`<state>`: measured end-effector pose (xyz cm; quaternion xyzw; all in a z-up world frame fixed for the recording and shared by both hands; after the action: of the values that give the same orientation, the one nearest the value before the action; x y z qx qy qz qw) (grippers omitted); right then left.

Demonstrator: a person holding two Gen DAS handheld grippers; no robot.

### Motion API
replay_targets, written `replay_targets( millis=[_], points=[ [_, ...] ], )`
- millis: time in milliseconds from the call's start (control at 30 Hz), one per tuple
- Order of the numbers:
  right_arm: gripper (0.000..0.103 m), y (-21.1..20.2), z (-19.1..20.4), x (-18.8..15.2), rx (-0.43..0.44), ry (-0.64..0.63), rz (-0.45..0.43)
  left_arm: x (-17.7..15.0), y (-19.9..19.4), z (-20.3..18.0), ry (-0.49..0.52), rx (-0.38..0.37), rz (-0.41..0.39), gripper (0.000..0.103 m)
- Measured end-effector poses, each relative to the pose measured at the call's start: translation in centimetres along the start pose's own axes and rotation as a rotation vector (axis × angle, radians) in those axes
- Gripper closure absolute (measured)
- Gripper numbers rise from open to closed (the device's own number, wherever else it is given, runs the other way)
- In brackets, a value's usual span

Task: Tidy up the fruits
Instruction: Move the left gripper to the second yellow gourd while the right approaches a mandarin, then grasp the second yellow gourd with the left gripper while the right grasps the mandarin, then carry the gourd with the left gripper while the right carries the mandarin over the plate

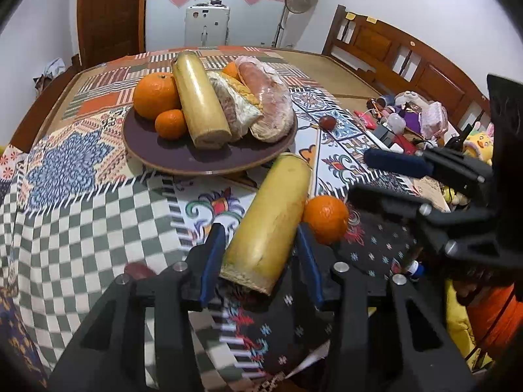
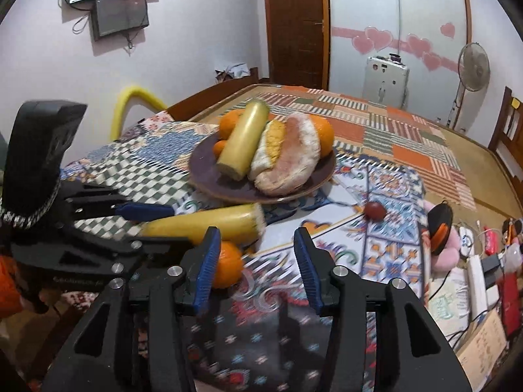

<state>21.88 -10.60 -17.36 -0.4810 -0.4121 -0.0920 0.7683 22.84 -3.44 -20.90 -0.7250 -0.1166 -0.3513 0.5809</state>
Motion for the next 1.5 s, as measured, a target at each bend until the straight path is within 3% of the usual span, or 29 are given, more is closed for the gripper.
replay_targets(
  millis=[300,600,700,1133,1400,1500],
  points=[
    [0.059,2.3,0.8,-1.8,0.029,0.021,0.056,-3.1,-2.5,-0.5,-0.031,0.028,0.006,0.065],
    [0.060,3.8,2.2,-1.5,0.091,0.028,0.075,-3.2,-2.4,-0.8,-0.031,0.019,0.037,0.066],
    [0.068,3.6,2.5,-1.7,0.111,0.022,0.073,-3.0,-2.2,-0.7,-0.031,0.017,0.042,0.066],
    [0.068,-0.2,-2.5,-1.0,-0.006,0.071,-0.023,-0.2,1.1,-0.4,0.013,0.026,0.119,0.063],
    [0.068,-0.2,-4.0,-1.2,-0.038,0.094,-0.031,0.8,3.1,0.2,0.001,0.024,0.158,0.063],
    [0.068,-0.1,-4.1,-1.1,-0.039,0.095,-0.031,1.3,3.6,0.2,-0.005,0.015,0.159,0.058]
  ],
)
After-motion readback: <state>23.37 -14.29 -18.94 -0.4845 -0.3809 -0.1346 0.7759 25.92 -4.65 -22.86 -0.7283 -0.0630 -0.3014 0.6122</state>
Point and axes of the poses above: each gripper's, at about its wrist camera, not at the fingertips, and y roughly the way its jaws point, z to its left, x to its top, the point moved 9 cm from there along y, roughly the way its jaws point, and after that the axes turned 10 degrees about y, right-handed, at the moved point
